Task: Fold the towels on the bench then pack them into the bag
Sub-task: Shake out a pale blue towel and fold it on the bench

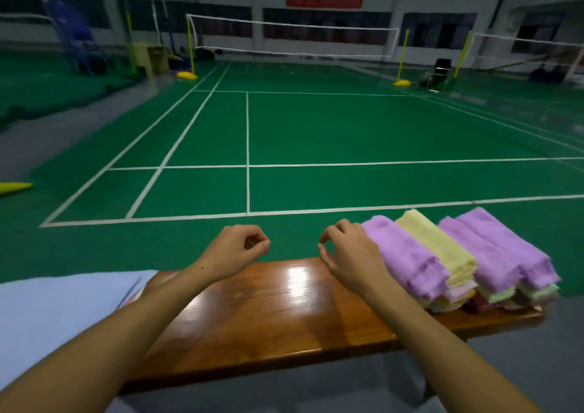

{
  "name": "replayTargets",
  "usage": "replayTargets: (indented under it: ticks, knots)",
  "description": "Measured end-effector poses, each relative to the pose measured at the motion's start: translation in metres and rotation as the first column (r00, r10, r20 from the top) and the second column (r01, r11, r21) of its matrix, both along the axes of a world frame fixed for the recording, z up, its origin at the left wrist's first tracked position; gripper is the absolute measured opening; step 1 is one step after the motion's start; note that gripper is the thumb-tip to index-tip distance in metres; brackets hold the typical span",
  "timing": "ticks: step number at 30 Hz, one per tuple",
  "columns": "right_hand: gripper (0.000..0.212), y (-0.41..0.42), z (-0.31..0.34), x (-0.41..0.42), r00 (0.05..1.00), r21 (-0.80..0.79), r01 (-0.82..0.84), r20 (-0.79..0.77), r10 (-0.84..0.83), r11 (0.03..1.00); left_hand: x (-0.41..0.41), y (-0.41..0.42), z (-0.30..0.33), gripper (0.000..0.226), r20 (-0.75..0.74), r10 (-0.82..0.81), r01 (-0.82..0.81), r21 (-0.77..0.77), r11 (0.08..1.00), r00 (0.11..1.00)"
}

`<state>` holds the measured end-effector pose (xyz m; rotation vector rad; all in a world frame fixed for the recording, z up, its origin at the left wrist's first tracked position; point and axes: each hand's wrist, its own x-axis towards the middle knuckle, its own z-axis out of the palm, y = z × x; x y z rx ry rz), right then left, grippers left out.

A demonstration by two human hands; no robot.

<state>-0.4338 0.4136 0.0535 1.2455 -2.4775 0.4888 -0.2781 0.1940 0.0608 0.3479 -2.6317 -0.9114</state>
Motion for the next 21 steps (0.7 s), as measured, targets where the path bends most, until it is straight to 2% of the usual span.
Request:
replayTargets:
  ticks: [6,13,18,21]
  knots:
    - [0.027,-0.099,-0.019,0.083,0.967,0.082,-0.250,0.070,0.244,0.965,0.137,-0.079,-0.022,0.015,0.116,0.205,-0.206,-0.001,0.979,0.972]
    - [0.027,-0.208,-0.055,0.188,0.865,0.186,-0.481,0.259,0.430,0.857,0.257,-0.150,-0.052,0.013,0.202,0.475,-0.480,-0.026,0.877,0.857]
    - [0.025,-0.264,-0.080,0.252,0.777,0.186,-0.556,0.463,0.427,0.810,0.297,-0.172,-0.078,0.008,0.344,0.506,-0.528,-0.035,0.848,0.791]
    - [0.025,-0.283,-0.095,0.272,0.740,0.209,-0.547,0.573,0.352,0.810,0.304,-0.169,-0.090,0.028,0.422,0.499,-0.516,-0.082,0.852,0.757]
